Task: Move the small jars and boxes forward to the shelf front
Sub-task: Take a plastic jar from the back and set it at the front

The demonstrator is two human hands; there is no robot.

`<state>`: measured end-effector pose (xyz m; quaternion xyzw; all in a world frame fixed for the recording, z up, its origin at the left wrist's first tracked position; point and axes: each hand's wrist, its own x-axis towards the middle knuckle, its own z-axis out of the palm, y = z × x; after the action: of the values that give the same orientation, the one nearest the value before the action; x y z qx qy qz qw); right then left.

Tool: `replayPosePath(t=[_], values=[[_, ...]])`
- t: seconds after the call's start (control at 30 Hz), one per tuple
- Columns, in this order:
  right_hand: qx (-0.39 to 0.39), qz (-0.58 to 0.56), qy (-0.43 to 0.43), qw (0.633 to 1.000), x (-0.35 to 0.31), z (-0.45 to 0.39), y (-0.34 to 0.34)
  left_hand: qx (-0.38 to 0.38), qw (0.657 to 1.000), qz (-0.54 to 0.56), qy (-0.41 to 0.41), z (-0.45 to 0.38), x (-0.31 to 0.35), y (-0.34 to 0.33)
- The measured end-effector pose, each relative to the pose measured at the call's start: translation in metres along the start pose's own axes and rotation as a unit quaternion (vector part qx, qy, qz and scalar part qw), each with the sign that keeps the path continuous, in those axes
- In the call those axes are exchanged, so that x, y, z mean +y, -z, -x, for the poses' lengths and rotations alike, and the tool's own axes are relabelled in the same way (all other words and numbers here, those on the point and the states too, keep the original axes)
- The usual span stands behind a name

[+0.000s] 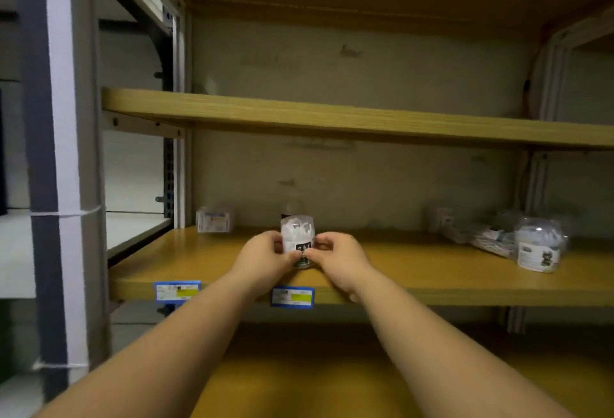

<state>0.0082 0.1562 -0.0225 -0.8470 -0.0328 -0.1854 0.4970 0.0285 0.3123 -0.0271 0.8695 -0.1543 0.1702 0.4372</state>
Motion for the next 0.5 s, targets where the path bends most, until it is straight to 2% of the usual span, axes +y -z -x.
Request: replayPosePath(t=[0.17,0.5], values=[[0.003,0.034,0.006,0.999,0.000,0.007,0.004,-0.019,1.000,0.012,-0.017,0.006,-0.001,0.005],[-0.014,0.050,0.019,0.998,0.000,0.012,0.009,-0.062,0.998,0.006,0.033,0.016,0.013,0.013]])
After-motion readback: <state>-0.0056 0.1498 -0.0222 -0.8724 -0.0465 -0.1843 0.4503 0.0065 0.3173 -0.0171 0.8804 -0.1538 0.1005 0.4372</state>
